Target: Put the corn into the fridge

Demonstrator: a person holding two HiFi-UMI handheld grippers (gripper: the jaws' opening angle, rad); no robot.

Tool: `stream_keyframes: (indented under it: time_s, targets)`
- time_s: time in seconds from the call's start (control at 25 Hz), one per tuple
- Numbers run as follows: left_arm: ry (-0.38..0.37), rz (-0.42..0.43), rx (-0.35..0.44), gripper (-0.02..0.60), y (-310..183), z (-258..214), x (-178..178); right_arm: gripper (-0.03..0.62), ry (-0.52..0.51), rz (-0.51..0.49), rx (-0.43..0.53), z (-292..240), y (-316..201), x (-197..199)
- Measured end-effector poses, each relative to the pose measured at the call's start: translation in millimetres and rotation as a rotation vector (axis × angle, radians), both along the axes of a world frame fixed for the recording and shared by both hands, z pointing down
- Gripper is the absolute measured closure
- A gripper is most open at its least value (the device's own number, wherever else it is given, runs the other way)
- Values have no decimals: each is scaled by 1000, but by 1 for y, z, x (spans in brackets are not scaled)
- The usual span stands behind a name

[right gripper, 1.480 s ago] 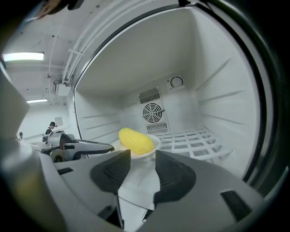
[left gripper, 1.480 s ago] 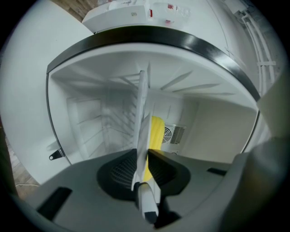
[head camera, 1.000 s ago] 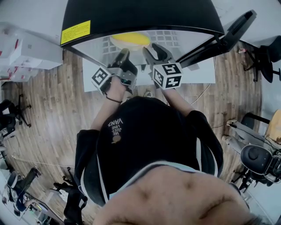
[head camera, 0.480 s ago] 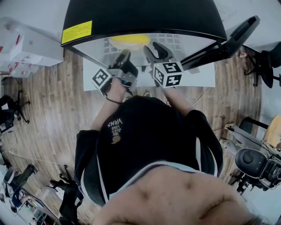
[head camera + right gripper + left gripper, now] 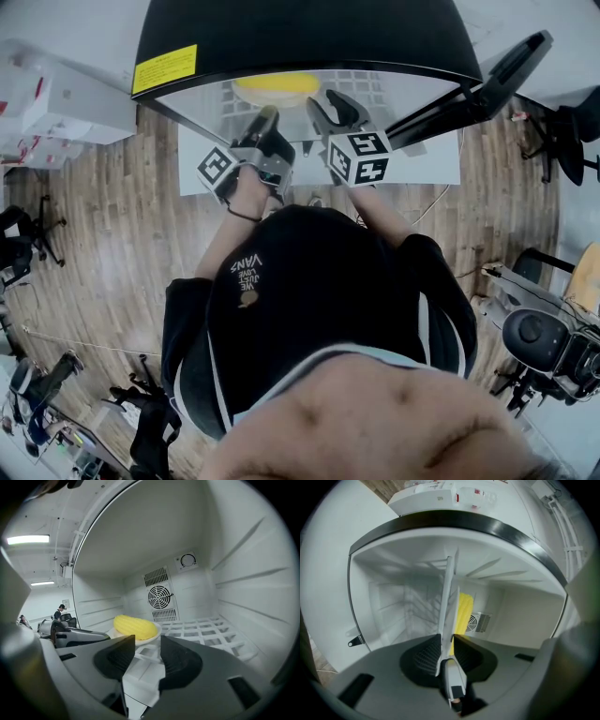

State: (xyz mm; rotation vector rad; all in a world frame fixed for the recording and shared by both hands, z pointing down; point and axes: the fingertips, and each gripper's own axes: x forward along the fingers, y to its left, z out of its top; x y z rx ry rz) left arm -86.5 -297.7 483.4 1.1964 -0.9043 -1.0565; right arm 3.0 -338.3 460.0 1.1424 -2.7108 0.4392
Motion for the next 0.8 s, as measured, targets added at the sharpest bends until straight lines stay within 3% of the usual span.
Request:
stream_keyframes:
  time_s: [0.48, 0.8]
  targets:
    - [-28, 29, 19, 518, 2, -4, 1, 421, -20, 51, 2, -2, 7, 12]
    - [-163, 65, 102, 518, 4, -20, -5, 421, -37, 90, 10, -6, 21, 17]
